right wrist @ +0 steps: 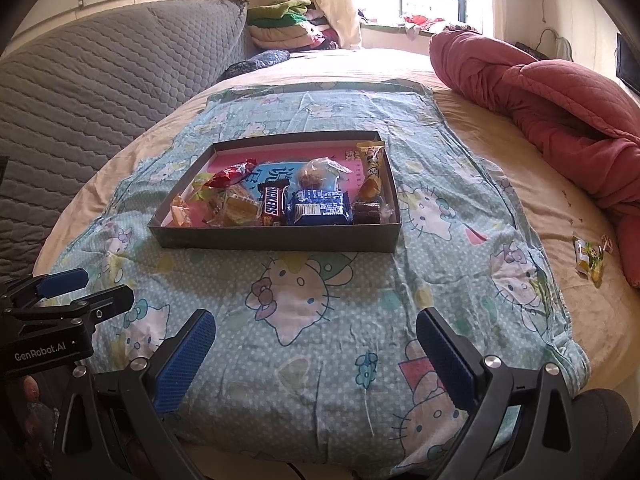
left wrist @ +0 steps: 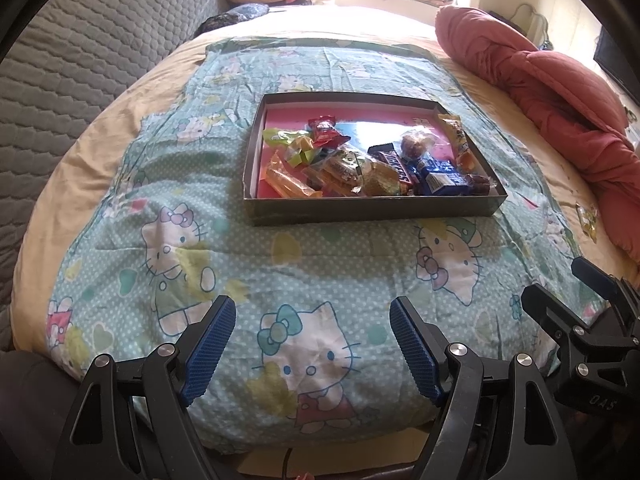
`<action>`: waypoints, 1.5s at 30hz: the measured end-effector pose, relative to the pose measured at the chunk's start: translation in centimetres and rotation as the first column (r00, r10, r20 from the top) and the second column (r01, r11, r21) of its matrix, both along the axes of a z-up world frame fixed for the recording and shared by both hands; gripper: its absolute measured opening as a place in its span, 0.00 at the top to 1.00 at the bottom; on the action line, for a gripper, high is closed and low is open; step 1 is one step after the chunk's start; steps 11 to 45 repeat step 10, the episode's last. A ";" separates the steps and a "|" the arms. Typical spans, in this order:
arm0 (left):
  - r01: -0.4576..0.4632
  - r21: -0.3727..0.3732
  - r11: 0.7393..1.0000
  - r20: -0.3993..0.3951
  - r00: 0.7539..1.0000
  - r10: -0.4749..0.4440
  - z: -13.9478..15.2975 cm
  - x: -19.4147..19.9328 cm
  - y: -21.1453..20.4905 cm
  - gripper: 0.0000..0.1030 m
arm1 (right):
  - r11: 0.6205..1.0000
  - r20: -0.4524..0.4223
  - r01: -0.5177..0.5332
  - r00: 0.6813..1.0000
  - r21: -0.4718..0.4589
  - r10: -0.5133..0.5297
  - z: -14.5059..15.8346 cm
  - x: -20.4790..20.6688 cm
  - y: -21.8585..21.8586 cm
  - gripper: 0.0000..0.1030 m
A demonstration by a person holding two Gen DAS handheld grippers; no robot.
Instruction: Organize snacks
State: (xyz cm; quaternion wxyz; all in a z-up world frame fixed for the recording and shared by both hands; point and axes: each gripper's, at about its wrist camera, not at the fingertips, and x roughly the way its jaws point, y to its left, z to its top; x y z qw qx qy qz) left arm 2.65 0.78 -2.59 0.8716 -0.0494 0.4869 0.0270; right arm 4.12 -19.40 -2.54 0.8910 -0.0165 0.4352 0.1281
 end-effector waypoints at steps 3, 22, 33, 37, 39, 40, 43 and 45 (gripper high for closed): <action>-0.008 -0.008 1.000 0.001 1.000 0.008 -0.1 0.1 0.2 0.22 | 1.000 -0.003 -0.002 1.000 -0.001 0.002 -0.2 0.0 0.1 0.02; -0.034 -0.040 0.999 0.055 0.998 0.036 0.2 0.9 1.5 0.22 | 1.000 -0.026 -0.020 0.999 -0.003 0.019 -1.0 0.6 0.4 0.02; -0.034 -0.040 0.999 0.055 0.998 0.036 0.2 0.9 1.5 0.22 | 1.000 -0.026 -0.020 0.999 -0.003 0.019 -1.0 0.6 0.4 0.02; -0.034 -0.040 0.999 0.055 0.998 0.036 0.2 0.9 1.5 0.22 | 1.000 -0.026 -0.020 0.999 -0.003 0.019 -1.0 0.6 0.4 0.02; -0.034 -0.040 0.999 0.055 0.998 0.036 0.2 0.9 1.5 0.22 | 1.000 -0.026 -0.020 0.999 -0.003 0.019 -1.0 0.6 0.4 0.02; -0.034 -0.040 0.999 0.055 0.998 0.036 0.2 0.9 1.5 0.22 | 1.000 -0.026 -0.020 0.999 -0.003 0.019 -1.0 0.6 0.4 0.02; -0.034 -0.040 0.999 0.055 0.998 0.036 0.2 0.9 1.5 0.22 | 1.000 -0.026 -0.020 0.999 -0.003 0.019 -1.0 0.6 0.4 0.02; -0.034 -0.040 0.999 0.055 0.998 0.036 0.2 0.9 1.5 0.22 | 1.000 -0.026 -0.020 0.999 -0.003 0.019 -1.0 0.6 0.4 0.02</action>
